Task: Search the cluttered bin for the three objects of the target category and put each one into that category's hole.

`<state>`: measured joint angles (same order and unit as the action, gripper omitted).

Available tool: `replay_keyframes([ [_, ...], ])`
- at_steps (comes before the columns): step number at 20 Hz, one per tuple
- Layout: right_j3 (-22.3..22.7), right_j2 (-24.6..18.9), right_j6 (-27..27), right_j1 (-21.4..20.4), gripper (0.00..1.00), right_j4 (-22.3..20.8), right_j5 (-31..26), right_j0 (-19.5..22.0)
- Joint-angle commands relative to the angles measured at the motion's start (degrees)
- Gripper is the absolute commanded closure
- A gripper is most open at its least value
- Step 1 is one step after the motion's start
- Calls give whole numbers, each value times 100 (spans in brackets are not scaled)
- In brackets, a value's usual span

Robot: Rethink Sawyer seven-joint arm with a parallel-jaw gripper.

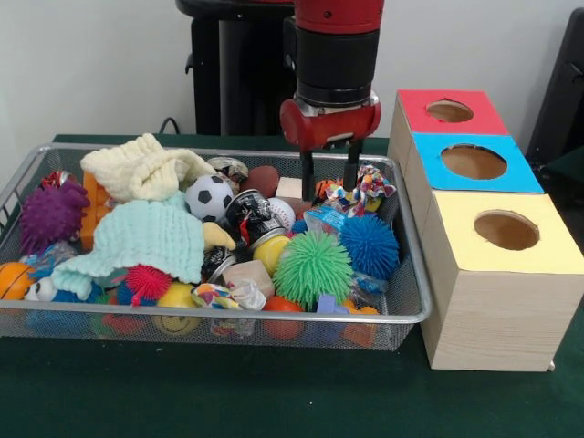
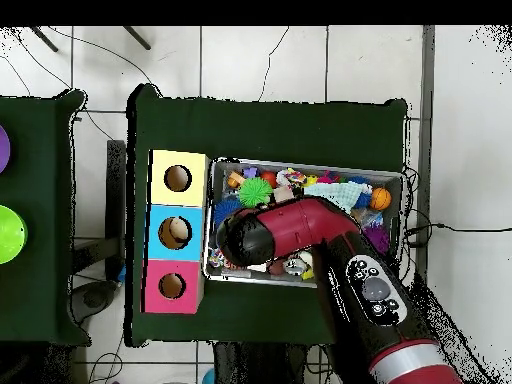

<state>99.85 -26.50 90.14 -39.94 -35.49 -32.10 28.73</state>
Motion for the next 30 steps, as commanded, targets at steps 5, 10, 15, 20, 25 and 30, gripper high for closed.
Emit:
replay_keyframes([
  [5, -561, -703, -1401, 357, 0, -823, 153, 478],
  [10, -541, -788, -1302, 331, 0, -954, 135, 495],
  [15, -533, -847, -1182, 328, 0, -1044, 78, 505],
  [20, -522, -865, -1122, 340, 0, -1103, 78, 522],
  [25, -557, -879, -1086, 370, 0, -1173, 72, 544],
  [30, -667, -861, -1191, 470, 0, -1283, 23, 617],
])
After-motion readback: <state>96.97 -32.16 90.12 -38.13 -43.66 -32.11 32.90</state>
